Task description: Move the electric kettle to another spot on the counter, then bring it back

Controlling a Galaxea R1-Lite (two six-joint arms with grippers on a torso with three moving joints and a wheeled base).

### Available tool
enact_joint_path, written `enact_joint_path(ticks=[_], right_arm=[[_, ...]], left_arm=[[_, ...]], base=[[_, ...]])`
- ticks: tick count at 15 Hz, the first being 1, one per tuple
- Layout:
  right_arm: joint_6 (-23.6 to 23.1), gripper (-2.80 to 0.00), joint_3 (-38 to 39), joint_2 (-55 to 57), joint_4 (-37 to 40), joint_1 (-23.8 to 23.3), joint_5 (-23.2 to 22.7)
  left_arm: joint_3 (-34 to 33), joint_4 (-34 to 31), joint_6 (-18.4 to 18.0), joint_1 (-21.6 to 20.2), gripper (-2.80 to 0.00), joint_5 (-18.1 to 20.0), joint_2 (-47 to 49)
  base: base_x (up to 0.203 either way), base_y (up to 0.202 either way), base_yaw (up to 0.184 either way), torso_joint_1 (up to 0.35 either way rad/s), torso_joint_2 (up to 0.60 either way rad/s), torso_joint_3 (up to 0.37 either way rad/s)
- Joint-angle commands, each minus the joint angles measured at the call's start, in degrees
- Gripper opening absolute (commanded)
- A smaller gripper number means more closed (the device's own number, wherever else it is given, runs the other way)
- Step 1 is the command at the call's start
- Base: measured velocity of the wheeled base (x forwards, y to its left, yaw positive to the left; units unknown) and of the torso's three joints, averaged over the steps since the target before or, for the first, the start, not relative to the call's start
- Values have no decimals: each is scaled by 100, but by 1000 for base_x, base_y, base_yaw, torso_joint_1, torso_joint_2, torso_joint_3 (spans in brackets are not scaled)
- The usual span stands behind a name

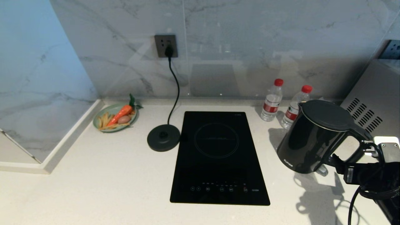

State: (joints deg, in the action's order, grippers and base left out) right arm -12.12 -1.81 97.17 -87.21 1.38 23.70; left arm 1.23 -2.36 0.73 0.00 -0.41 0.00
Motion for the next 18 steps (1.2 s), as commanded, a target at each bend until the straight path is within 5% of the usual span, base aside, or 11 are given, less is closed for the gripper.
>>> enact_joint_path(ticks=[1,10,14,15,18], right_arm=[[-10,0,156,-251,-45,72,9],[-134,0,181,-2273,70,735,-421],[-115,0,180,-3864,1520,1082,-459],[-113,-280,172,-4323,2058,1171,-463],[-152,-280,-106,-5611,3730,1314,-471]], left_arm=[[0,-2,5,0,-280,-2,9],[0,-2,-3,0,-280,-2,7],[0,-2,0,0,-280,-2,1],[0,-2,-3,0,-280,-2,0],[0,-2,-3,0,-280,-2,8]], base=[[0,0,0,0,0,0],[0,0,0,0,0,0],[0,0,0,0,0,0],[0,0,0,0,0,0],[0,0,0,0,0,0]])
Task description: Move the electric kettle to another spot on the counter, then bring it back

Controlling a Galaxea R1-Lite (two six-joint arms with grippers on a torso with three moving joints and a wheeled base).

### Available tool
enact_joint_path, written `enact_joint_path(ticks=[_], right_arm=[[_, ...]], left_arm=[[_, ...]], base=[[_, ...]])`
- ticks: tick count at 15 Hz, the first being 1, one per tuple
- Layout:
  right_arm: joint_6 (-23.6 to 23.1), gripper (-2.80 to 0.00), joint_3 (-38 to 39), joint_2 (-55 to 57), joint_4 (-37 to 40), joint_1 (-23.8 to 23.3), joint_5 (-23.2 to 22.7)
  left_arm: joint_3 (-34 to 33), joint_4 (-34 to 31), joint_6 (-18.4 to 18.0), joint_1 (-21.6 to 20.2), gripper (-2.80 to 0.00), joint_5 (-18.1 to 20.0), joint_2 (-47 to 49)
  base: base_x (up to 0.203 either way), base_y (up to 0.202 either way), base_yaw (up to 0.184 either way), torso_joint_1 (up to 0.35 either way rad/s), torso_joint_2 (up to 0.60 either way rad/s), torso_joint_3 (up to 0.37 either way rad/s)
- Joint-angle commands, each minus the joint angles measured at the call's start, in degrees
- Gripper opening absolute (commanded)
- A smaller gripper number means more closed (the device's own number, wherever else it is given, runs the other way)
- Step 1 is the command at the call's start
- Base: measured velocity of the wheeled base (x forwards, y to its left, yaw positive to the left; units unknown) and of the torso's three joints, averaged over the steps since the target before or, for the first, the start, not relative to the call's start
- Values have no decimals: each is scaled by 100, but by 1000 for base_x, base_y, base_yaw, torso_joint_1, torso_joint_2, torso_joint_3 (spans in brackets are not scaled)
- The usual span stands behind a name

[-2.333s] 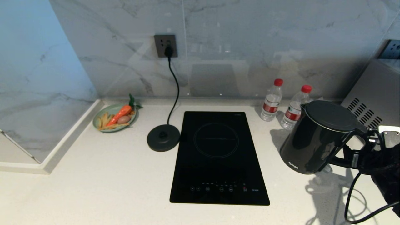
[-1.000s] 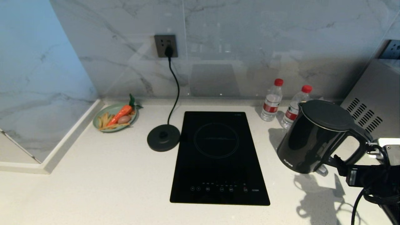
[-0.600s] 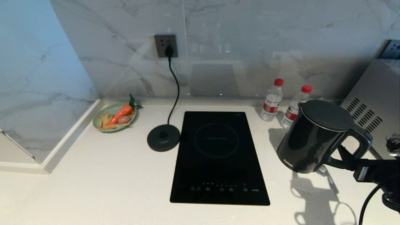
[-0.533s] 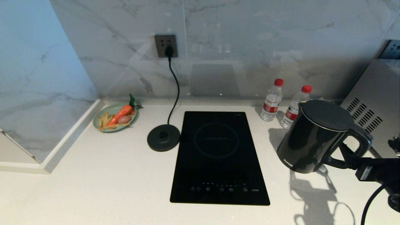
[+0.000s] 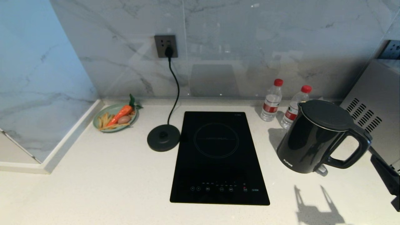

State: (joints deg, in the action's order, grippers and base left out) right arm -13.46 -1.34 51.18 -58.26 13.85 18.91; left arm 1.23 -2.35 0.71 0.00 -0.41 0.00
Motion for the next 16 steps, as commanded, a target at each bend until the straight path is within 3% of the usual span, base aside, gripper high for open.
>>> enact_joint_path(ticks=[1,4,8,11,16], right_arm=[[-27,-280,-343,-1443,1518,93,-8],[-39,-280,-829,-2455,3133,127,-149],[-289,-280,-1511,-3440,4193,-50,-168],[-351,-280,-1890,-3545,4456,-120,143],[-535,-280,-2458,-3545,4560,-120,271]], left_arm=[[0,-2,0,-2,-280,-2,4],[0,-2,4,0,-280,-2,7],[0,-2,0,0,-280,-2,6],[0,-2,0,0,-280,-2,8],[0,-2,0,0,-280,-2,0]], base=[[0,0,0,0,0,0],[0,0,0,0,0,0],[0,0,0,0,0,0],[0,0,0,0,0,0],[0,0,0,0,0,0]])
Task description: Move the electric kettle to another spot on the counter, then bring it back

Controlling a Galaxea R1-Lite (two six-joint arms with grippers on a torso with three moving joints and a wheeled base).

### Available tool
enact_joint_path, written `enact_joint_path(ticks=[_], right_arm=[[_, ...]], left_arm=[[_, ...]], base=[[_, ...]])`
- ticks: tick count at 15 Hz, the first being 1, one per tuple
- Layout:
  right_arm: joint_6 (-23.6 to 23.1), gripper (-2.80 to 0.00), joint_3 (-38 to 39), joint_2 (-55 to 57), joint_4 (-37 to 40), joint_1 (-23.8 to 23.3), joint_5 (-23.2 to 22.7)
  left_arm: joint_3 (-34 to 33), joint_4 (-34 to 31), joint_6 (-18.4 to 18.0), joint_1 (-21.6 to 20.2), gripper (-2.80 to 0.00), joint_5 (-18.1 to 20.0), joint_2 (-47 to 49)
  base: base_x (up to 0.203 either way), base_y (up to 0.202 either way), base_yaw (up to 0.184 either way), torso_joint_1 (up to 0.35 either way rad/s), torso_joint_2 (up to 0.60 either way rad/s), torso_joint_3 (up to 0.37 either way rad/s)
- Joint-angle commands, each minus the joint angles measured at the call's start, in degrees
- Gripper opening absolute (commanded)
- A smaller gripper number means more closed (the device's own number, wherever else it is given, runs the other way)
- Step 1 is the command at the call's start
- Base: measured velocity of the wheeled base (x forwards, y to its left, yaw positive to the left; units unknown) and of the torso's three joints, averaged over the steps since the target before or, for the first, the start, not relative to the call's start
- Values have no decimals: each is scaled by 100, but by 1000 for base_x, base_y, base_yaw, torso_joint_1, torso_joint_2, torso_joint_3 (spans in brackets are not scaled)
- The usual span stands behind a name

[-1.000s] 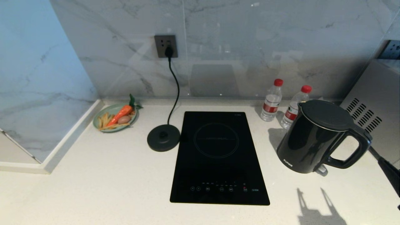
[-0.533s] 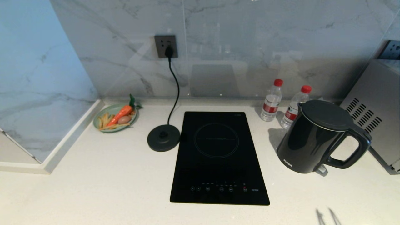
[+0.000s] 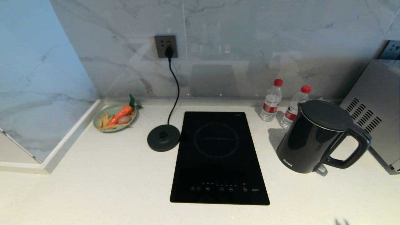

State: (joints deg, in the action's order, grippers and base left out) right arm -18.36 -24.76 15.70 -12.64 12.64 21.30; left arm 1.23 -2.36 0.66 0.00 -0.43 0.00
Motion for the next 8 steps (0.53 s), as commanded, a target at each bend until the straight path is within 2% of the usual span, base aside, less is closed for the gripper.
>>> enact_joint_path(ticks=[1,5,8], right_arm=[[-92,-280,-150,3,-1,-31,32],[-160,-280,-559,3,143,-265,32],[-168,-280,-574,3,158,-271,146]], left_arm=[[0,-1,13,0,-280,-1,1],[0,-1,4,0,-280,-1,0],[0,-1,5,-9,-280,-1,8]], base=[[0,0,0,0,0,0],[0,0,0,0,0,0],[0,0,0,0,0,0]])
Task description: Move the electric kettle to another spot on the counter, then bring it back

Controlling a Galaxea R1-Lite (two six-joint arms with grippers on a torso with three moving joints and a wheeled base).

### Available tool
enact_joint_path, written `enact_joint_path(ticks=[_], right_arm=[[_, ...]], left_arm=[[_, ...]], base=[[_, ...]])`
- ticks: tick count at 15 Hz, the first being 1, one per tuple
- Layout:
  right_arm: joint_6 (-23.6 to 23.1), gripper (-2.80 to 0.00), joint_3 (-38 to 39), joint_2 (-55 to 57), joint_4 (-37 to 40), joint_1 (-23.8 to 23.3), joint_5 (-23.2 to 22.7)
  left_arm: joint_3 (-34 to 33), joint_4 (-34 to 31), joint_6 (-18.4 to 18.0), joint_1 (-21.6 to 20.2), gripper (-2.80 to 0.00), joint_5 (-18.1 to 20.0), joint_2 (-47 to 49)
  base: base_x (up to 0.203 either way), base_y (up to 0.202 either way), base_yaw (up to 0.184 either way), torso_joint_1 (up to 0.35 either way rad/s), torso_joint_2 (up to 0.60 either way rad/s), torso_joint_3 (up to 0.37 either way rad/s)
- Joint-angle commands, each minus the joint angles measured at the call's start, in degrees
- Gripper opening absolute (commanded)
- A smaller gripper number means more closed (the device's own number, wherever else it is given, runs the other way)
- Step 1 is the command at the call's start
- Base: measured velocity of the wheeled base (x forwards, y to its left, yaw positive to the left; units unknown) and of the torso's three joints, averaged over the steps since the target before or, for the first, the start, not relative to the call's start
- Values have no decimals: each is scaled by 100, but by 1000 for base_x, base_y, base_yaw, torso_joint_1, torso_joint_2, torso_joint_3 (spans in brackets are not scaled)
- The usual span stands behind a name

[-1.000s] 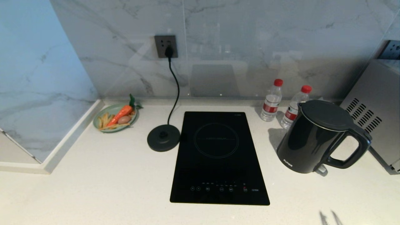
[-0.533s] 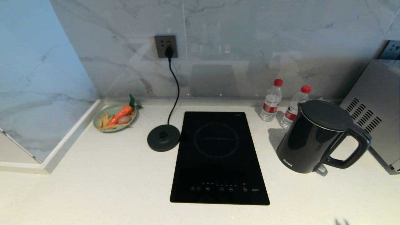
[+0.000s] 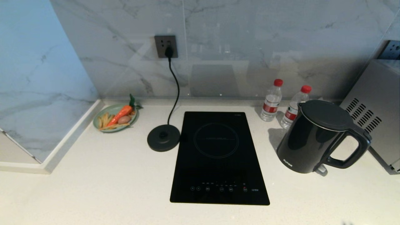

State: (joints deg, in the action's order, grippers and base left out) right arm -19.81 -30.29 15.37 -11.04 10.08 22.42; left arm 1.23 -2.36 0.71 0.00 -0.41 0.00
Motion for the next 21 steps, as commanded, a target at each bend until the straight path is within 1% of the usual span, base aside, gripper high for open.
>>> enact_joint_path(ticks=[1,4,6,7,9,10,11,12,13,16,17,18,19,20,21], right_arm=[[-59,-280,-48,36,23,-36,34],[-67,-280,-82,36,94,-400,-54],[-32,-280,-56,36,103,-403,31],[-56,-280,-56,36,103,-410,208],[-58,-280,-49,36,111,-411,272],[-78,-280,-56,36,114,-451,262],[-112,-280,-83,33,133,-673,221],[-129,-280,-117,13,146,-1009,70],[-123,-280,-128,-75,150,-1214,-321],[-76,-280,-20,-669,266,-1105,-719],[-60,-280,10,-1014,523,-1081,-941],[-38,-280,30,-1361,1007,-1066,-1159],[96,-280,50,-1539,1406,-1056,-1326],[436,-280,197,-1556,1669,-1049,-1541],[541,-280,558,-1548,1759,-1047,-1769]], left_arm=[[0,-1,3,-6,-280,-2,5],[0,-1,0,-7,-280,-2,0],[0,-1,2,-3,-280,-2,4],[0,-1,0,-1,-280,-2,3],[0,-1,0,-6,-280,-2,0],[0,-1,8,0,-280,-2,9],[0,-1,3,-4,-280,-2,7],[0,-1,5,-4,-280,-2,4],[0,-1,8,0,-280,-2,8],[0,-1,6,0,-280,-2,4],[0,-1,0,0,-280,-2,2],[0,-1,0,0,-280,-2,0],[0,-1,0,0,-280,-2,0],[0,-1,0,0,-280,-2,4],[0,-1,0,-3,-280,-2,6]], base=[[0,0,0,0,0,0],[0,0,0,0,0,0],[0,0,0,0,0,0],[0,0,0,0,0,0],[0,0,0,0,0,0],[0,0,0,0,0,0],[0,0,0,0,0,0],[0,0,0,0,0,0],[0,0,0,0,0,0],[0,0,0,0,0,0],[0,0,0,0,0,0],[0,0,0,0,0,0],[0,0,0,0,0,0],[0,0,0,0,0,0],[0,0,0,0,0,0]])
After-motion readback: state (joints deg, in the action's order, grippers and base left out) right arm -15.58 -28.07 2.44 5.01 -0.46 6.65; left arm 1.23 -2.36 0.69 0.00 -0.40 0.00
